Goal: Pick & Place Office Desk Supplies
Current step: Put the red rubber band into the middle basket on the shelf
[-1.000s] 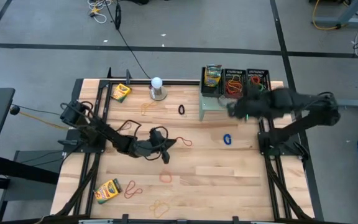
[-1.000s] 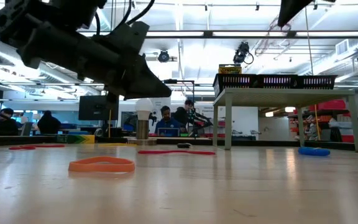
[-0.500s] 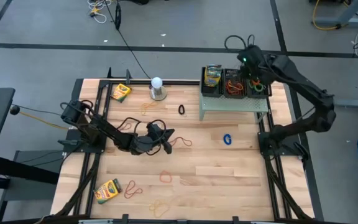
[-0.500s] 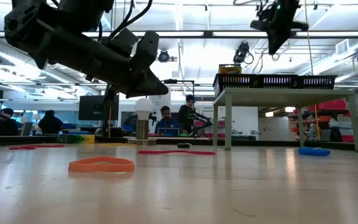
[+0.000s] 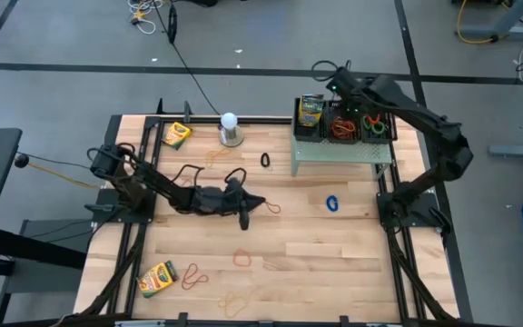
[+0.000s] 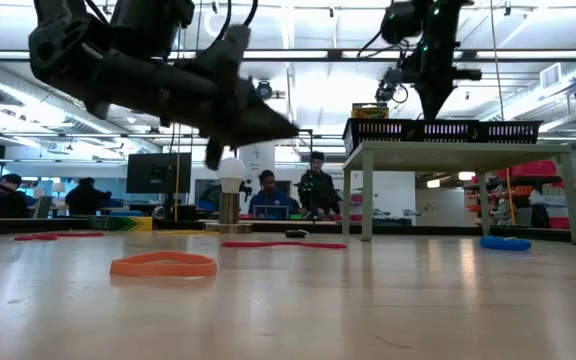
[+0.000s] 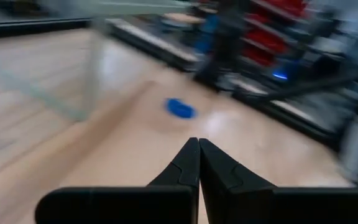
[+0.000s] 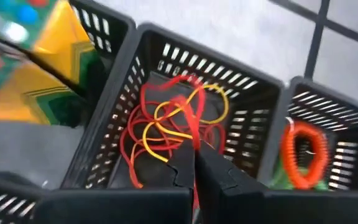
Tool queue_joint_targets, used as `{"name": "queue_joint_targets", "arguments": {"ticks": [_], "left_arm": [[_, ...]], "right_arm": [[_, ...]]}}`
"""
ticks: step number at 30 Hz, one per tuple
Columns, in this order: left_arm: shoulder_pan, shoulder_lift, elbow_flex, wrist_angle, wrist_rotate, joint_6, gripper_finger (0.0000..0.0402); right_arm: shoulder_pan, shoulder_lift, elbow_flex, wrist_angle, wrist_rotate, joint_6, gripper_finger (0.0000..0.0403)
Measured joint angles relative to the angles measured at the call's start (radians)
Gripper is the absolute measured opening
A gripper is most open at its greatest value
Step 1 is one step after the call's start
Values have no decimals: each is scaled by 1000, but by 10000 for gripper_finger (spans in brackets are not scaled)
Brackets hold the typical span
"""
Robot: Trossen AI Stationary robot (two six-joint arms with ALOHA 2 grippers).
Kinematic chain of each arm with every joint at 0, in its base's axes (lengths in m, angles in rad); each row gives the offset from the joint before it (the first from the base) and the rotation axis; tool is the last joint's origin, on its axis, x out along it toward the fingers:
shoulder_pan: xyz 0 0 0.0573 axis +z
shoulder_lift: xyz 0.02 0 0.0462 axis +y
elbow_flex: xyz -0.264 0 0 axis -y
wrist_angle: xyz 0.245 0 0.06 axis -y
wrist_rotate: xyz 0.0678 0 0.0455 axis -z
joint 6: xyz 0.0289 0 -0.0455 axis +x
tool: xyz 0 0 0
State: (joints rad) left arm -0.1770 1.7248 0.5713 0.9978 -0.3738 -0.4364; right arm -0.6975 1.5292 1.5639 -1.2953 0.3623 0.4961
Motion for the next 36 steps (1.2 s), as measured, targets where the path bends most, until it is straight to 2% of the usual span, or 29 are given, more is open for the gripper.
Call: {"name": "queue_joint_targets", "arguments": {"ticks": [3, 6, 11, 16, 20, 27, 33, 36], "left_arm": [[16, -1, 0, 8, 147, 30, 4], [21, -1, 0, -1, 168, 33, 5], [29, -1, 0, 10, 93, 33, 5], [28, -1, 0, 13, -59, 23, 6], [28, -1, 0, 31, -122, -1, 6], [28, -1, 0, 27, -150, -19, 7], [26, -1, 0, 24, -119, -54, 7], [28, -1, 0, 23, -96, -46, 7]], "right_arm": [[-1, 47, 0, -8, 0, 29, 4], [-10, 82, 0, -6, -1, 49, 5], [-34, 121, 0, -6, -9, 72, 31], [-53, 117, 0, -9, -8, 36, 85], [-64, 100, 0, -14, -13, 11, 129], [-64, 51, 0, -21, -58, -41, 182], [-64, -17, 0, -26, -135, -36, 190], [-71, -50, 0, -18, -139, -16, 190]]}}
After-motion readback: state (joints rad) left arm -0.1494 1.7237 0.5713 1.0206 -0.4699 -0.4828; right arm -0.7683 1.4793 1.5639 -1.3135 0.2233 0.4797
